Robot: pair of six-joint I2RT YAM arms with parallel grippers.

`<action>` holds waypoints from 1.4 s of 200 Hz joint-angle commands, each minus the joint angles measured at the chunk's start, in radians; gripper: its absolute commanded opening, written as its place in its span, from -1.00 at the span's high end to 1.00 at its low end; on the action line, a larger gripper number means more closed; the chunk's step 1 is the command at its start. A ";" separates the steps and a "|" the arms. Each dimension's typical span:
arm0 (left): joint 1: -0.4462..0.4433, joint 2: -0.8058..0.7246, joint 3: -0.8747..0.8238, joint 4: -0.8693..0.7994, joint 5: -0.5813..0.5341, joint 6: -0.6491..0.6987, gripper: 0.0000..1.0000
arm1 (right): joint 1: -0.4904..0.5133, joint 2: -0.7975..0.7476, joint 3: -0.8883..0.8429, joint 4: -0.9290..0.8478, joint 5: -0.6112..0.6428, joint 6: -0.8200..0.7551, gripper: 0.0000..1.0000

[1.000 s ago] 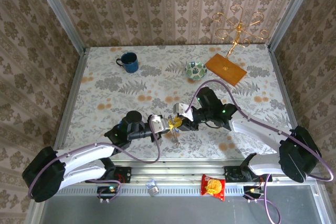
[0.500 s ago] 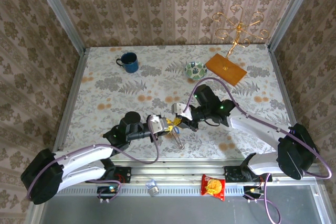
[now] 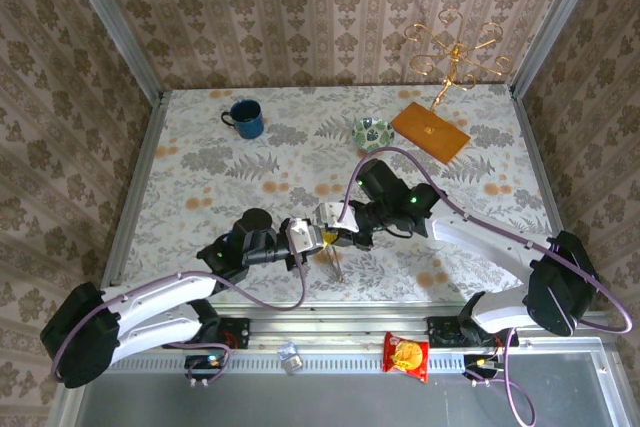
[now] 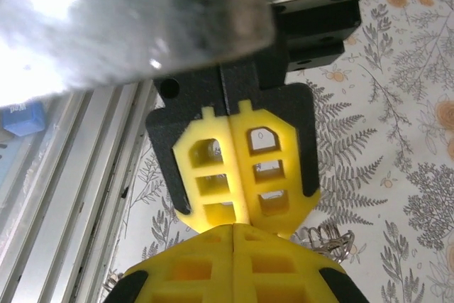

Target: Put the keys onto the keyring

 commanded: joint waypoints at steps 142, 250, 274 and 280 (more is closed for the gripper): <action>0.004 -0.038 -0.036 0.097 -0.003 -0.038 1.00 | -0.031 -0.023 -0.218 0.282 0.008 0.280 0.30; 0.004 -0.019 -0.049 0.191 0.025 -0.062 1.00 | -0.024 0.085 -0.181 0.225 0.051 0.255 0.97; 0.005 -0.025 -0.051 0.176 0.025 -0.059 1.00 | -0.024 0.040 -0.200 0.266 0.046 0.270 0.77; 0.004 -0.025 -0.054 0.177 0.024 -0.059 1.00 | -0.025 0.027 -0.208 0.277 0.046 0.272 0.66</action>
